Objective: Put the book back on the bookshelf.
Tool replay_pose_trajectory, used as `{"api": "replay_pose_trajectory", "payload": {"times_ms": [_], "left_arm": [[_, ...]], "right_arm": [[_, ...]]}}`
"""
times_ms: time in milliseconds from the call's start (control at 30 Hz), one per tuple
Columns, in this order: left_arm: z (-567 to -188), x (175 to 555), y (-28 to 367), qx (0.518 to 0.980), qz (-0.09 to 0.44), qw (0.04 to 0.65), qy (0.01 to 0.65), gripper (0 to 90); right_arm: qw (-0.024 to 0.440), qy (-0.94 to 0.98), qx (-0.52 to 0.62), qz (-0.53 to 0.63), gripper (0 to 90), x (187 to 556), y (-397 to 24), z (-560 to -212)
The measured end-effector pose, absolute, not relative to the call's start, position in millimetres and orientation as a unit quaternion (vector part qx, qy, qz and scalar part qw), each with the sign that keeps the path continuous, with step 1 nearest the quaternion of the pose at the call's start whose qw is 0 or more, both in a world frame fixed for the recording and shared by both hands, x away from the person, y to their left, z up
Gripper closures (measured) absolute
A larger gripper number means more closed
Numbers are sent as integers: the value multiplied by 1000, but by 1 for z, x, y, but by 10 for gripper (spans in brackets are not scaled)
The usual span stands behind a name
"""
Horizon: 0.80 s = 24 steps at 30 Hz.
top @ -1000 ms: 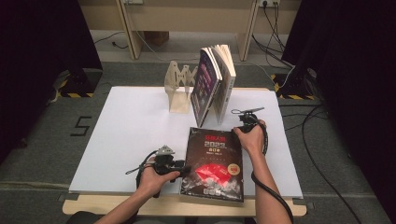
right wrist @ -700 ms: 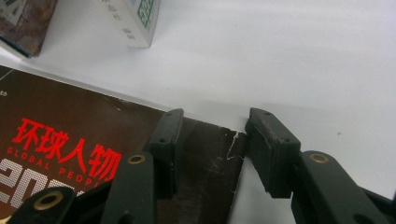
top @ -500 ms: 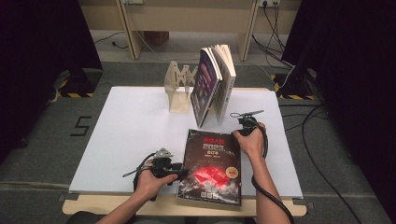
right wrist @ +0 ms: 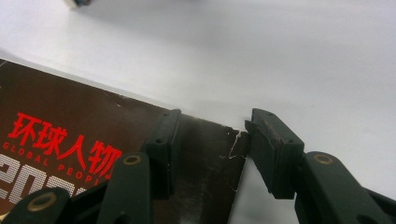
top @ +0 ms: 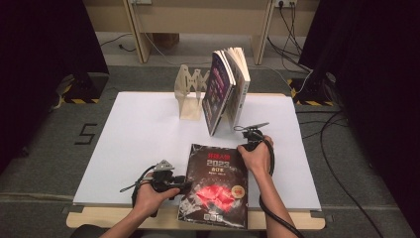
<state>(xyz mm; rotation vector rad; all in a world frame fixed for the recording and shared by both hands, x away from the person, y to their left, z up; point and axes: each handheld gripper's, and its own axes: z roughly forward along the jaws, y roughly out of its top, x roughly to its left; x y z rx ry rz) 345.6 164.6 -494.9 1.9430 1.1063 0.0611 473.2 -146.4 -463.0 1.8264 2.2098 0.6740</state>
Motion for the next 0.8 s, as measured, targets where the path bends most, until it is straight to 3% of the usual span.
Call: {"api": "replay_pose_trajectory", "payload": {"times_ms": [800], "left_arm": [[-498, 329, 185, 764, 51, 443, 467, 544]], "right_arm": [[119, 742, 620, 226, 510, 449, -108, -466]]}}
